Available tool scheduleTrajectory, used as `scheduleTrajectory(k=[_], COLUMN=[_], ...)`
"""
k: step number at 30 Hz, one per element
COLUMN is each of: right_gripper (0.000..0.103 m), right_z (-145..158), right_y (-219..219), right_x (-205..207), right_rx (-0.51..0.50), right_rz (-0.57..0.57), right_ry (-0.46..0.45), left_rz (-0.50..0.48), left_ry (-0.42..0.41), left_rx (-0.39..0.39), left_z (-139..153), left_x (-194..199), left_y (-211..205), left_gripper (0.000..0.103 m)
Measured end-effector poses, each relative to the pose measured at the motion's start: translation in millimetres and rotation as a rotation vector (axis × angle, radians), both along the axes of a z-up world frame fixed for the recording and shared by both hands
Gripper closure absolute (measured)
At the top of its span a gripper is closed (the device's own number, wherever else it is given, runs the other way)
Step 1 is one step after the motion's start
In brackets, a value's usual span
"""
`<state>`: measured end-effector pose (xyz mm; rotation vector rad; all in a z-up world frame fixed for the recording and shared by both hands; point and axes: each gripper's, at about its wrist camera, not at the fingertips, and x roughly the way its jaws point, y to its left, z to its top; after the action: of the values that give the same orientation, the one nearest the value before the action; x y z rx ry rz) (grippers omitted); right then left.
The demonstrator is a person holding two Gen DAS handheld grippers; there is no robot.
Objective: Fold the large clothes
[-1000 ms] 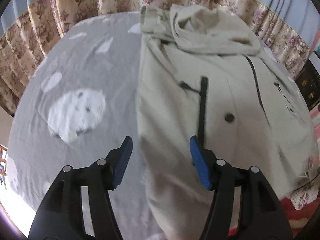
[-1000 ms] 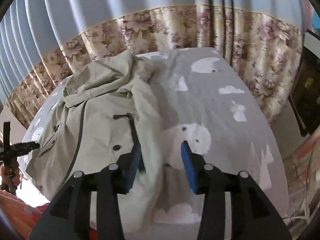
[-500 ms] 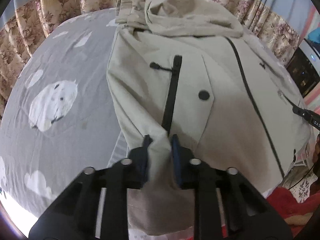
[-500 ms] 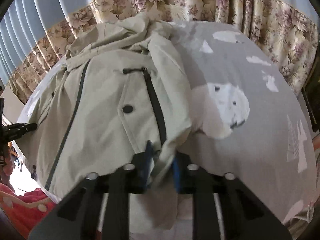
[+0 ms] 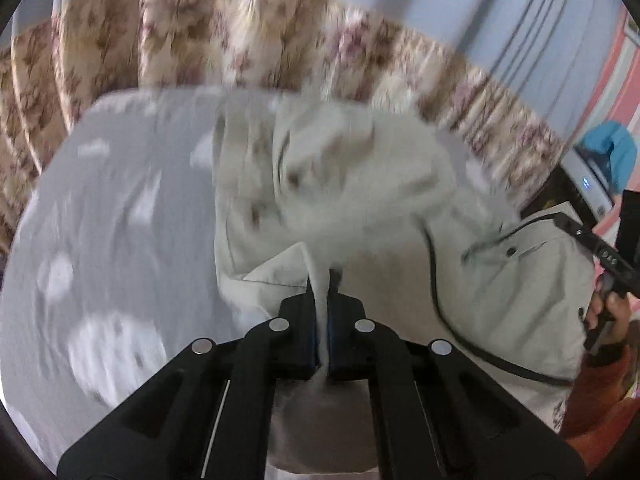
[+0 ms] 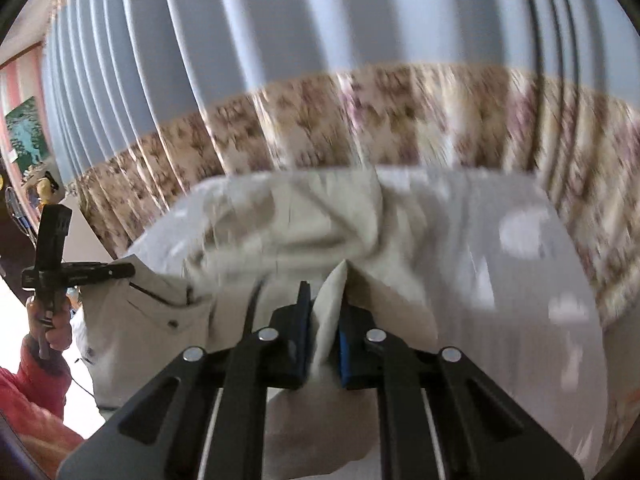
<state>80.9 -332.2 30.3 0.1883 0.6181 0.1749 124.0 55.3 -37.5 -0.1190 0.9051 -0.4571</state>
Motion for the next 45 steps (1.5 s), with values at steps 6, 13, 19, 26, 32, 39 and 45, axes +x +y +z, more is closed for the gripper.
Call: scheduleTrajectory(k=[6,13,19,26,32,39,45], right_gripper=[0.091,0.079,0.065,0.039,0.039,0.03,0.029], right_z=[33.7,-43.1,-42.8,7.2,125.9,158.3,48.8], right_y=[-44.1,-67.3,-103.5,-116.0,-132.0,-71.2,-47.9], right_x=[129.4,240.7,182.6,119.7,76.3,115.1,165.2], right_rx=[0.087,0.139,0.301,0.071,-0.241,-0.466,-0.374], right_rz=[-0.058,-0.106,-0.105,-0.273,-0.458,-0.294,-0.1], right_ry=[0.028,0.367,0.254,0.091,-0.026,-0.004,0.092], left_rz=[0.106,0.313,0.308,0.195,0.105,0.086,0.098], left_ry=[-0.01,0.141,0.112,0.016,-0.068,-0.017,0.029], left_rx=[0.033,0.317,0.235,0.174,0.194,0.301,0.386], left_z=[34.9,-25.2,-28.1,-8.0,31.2,7.3,-27.8], left_x=[122.3,244.2,194.8,119.7,90.6,115.4,131.3], left_y=[3.9,17.2,49.6,38.9,17.4,-31.1,-61.3], left_gripper=[0.098,0.035,0.022,0.021,0.008,0.008,0.008])
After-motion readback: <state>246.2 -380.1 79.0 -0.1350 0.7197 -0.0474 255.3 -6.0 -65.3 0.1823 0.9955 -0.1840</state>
